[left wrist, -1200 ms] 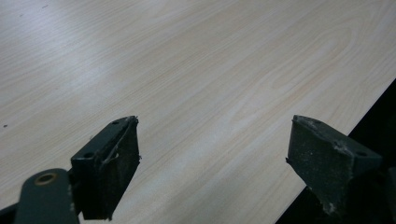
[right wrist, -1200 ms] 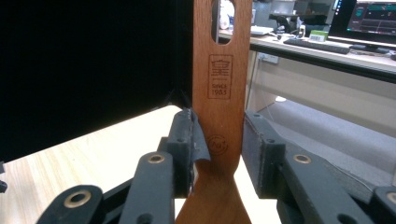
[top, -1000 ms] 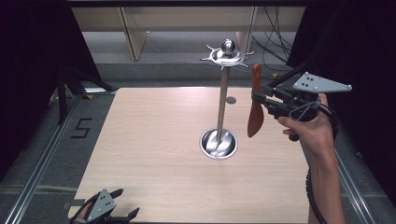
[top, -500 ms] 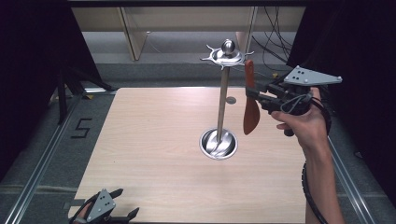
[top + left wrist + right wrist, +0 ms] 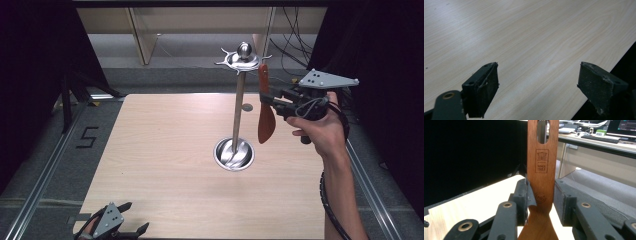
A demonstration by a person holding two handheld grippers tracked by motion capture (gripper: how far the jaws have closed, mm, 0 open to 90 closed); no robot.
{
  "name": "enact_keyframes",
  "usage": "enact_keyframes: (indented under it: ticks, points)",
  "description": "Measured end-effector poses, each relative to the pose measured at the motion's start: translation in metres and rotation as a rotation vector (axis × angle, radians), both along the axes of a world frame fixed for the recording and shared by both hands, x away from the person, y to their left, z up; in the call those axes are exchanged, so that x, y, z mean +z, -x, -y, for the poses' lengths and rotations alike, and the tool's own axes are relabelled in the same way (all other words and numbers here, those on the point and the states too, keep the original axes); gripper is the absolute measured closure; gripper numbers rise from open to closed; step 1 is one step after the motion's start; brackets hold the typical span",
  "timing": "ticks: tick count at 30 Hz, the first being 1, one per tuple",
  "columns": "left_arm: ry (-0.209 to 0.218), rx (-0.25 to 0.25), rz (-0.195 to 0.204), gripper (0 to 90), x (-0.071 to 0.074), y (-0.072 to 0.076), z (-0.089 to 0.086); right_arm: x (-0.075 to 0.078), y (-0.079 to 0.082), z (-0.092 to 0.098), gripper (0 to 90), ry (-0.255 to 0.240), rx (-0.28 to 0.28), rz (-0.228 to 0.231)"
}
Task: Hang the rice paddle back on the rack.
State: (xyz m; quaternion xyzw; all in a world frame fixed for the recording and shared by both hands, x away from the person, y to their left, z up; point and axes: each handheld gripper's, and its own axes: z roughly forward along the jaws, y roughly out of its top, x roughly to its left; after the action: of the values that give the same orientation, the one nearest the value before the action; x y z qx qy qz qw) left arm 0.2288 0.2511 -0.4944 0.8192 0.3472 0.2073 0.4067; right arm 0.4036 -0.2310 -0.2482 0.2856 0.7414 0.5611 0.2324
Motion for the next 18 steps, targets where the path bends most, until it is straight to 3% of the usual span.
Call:
enact_keyframes:
  ticks: [3, 5, 8, 9, 11, 12, 15, 16, 17, 18]
  points:
    - [-0.022, -0.004, 0.000, 16.1, 0.001, 0.000, -0.001, 0.000, -0.001, 0.000, 66.9, 0.005, 0.005, 0.006]
    - [0.028, 0.015, -0.019, 16.1, -0.001, 0.001, 0.002, -0.002, 0.000, -0.001, 66.8, -0.007, 0.007, 0.005]
    - [-0.004, 0.011, -0.016, 16.1, 0.000, 0.001, 0.000, -0.003, 0.000, 0.001, 65.9, -0.025, 0.009, 0.000]
    - [0.025, 0.015, -0.017, 16.1, -0.001, 0.001, 0.001, -0.004, 0.001, 0.001, 64.2, -0.031, 0.009, -0.005]
    - [0.029, 0.014, -0.016, 16.1, -0.001, 0.002, 0.002, -0.005, 0.003, 0.002, 62.0, -0.031, 0.002, 0.000]
    - [-0.002, 0.012, -0.015, 16.1, 0.000, 0.001, 0.000, -0.007, 0.006, 0.005, 61.5, -0.033, -0.014, 0.015]
    - [-0.006, 0.012, -0.014, 16.1, 0.000, 0.001, 0.000, -0.010, 0.009, 0.006, 59.9, -0.054, -0.005, 0.018]
    - [-0.024, -0.007, 0.000, 16.1, 0.001, 0.000, -0.001, -0.013, 0.013, 0.010, 59.5, -0.061, -0.013, 0.016]
    - [-0.024, -0.007, 0.000, 16.1, 0.001, 0.000, -0.001, -0.014, 0.014, 0.011, 59.3, -0.062, -0.014, 0.039]
    - [-0.020, -0.005, 0.000, 16.1, 0.001, 0.000, -0.001, -0.017, 0.018, 0.014, 58.9, -0.080, -0.016, 0.025]
